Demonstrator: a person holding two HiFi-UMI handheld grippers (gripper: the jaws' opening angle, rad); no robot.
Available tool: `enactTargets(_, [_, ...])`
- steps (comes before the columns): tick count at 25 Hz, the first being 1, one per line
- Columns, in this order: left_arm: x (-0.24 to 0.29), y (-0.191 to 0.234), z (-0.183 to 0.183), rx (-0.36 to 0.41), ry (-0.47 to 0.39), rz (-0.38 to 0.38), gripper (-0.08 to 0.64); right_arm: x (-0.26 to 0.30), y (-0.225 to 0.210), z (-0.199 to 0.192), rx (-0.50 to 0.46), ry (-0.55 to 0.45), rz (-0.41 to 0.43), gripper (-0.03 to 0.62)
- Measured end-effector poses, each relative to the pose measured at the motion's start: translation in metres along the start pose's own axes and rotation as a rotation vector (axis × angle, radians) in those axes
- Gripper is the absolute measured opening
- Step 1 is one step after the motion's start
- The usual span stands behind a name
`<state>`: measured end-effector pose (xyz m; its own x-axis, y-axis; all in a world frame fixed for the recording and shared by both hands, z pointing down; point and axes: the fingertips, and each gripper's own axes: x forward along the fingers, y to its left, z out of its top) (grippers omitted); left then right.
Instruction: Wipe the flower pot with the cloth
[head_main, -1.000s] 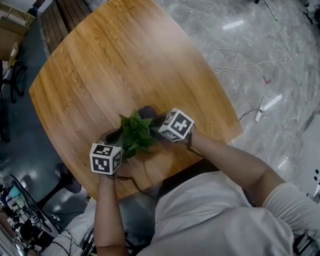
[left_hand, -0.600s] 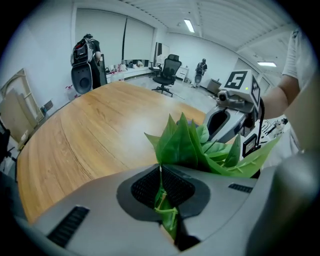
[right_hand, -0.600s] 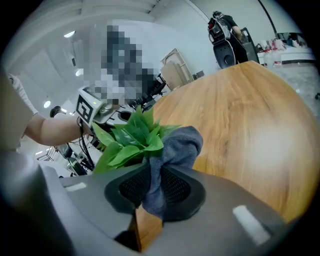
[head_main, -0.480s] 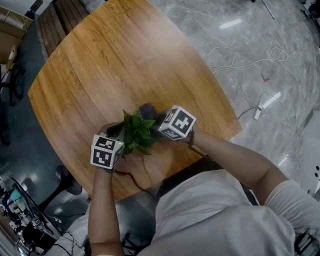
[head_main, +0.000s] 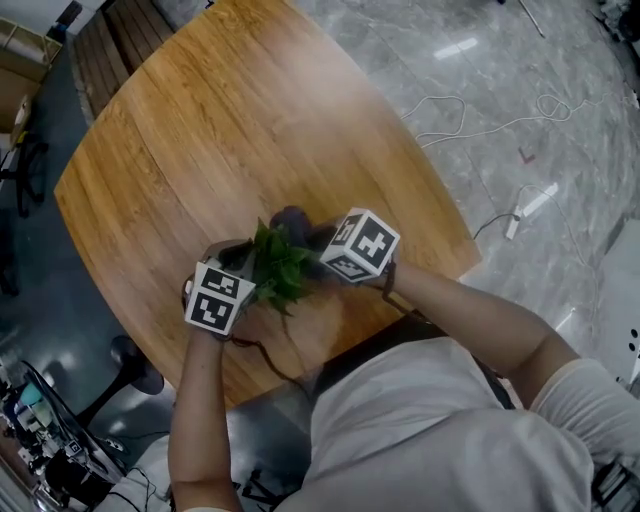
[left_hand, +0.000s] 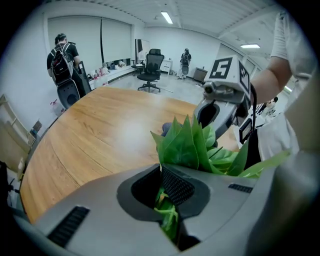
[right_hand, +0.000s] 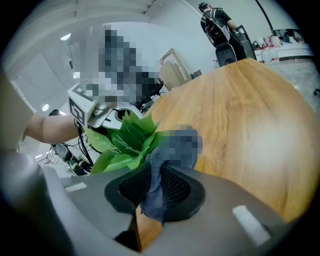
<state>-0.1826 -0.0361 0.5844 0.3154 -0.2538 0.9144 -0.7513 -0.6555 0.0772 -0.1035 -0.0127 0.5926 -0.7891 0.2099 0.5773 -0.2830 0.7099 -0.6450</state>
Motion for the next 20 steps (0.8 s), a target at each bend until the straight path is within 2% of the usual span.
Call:
enactTargets(5, [-0.001,-0.001,0.003,0.009,0.001,-0.003,0.017,0.009,-0.011,-0.005,-0.006,0.029,-0.021,0.064])
enactTargets(8, [0.0,0.001,0.003,-0.015,-0.007,0.001,0.017,0.036,-0.031,-0.02,0.015,0.057,-0.039,0.063])
enactTargets(11, [0.002,0.002,0.003,-0.049,-0.016,0.006,0.018,0.043,-0.035,-0.025,0.039,0.044,-0.037,0.063])
enactTargets(20, [-0.003,0.002,-0.006,-0.134,-0.006,0.048,0.017,-0.008,0.006,-0.015,0.032,-0.001,-0.046,0.063])
